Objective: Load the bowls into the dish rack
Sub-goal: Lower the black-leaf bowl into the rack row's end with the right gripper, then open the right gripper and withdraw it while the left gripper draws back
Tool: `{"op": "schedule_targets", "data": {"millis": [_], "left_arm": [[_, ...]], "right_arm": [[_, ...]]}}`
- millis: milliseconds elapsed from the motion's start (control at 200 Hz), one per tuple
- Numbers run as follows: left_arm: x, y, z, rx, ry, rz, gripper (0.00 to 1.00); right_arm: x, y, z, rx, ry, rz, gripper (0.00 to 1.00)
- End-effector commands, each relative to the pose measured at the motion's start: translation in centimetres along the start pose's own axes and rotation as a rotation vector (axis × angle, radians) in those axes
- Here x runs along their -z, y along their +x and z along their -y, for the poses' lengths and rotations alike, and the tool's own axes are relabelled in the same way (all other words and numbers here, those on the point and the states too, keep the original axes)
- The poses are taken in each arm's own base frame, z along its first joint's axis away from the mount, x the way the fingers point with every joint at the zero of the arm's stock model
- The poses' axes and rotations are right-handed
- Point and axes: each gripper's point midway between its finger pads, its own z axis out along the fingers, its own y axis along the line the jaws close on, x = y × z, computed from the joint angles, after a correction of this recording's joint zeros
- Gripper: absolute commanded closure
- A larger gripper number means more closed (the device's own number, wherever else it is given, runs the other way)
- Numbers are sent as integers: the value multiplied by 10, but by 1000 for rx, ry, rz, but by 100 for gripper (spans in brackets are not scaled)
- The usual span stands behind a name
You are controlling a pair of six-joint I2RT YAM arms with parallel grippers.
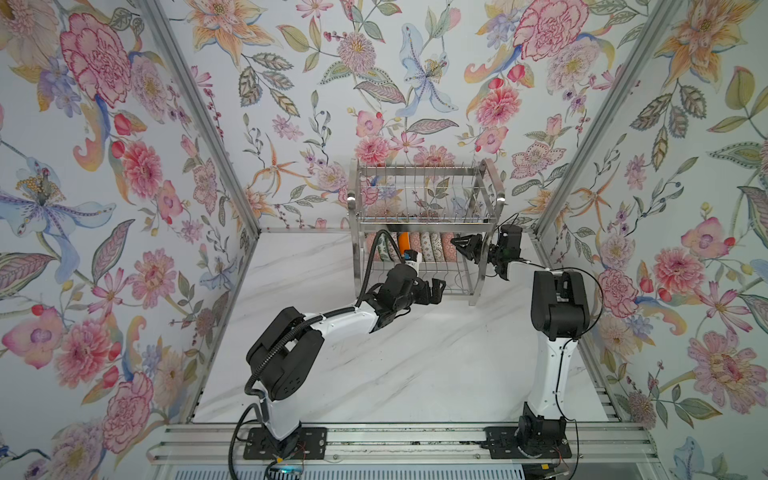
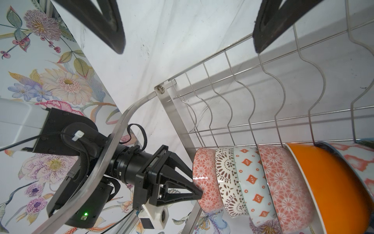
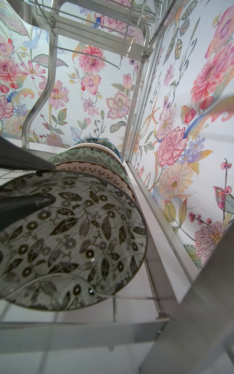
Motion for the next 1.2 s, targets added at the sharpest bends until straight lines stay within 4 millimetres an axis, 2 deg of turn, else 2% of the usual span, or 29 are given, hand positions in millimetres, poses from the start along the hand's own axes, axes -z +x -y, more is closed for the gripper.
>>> {"op": "schedule_targets", "data": {"millis": [0, 315, 435, 550, 620, 801, 851, 946, 976, 1196], "left_arm": [[10, -4, 6, -33, -7, 20, 1], [15, -4, 6, -41, -11, 25, 1], [21, -5, 2, -58, -31, 36, 1], [29, -8, -1, -83, -52, 48, 1], [34, -9, -4, -100, -67, 54, 1], [54, -10, -14, -139, -110, 84, 1], [60, -8, -20, -149, -131, 89, 1], [65, 2, -34, -160, -170, 72, 1], [75, -7, -31, -159, -165, 100, 1], [101, -9, -47, -164, -215, 139, 1]], "right_arm": [[14, -6, -7, 10, 16, 23, 74], [32, -8, -19, 20, 11, 43, 72], [50, -12, -22, 31, 28, 78, 68], [73, -19, -23, 30, 53, 127, 58], [89, -23, -23, 30, 66, 158, 49], [130, -28, -11, 17, 181, 225, 8], [139, -29, -7, 16, 217, 234, 0], [153, -31, -3, 7, 241, 259, 1], [157, -31, -3, 3, 242, 268, 1], [181, -35, -4, -5, 260, 326, 1]]}}
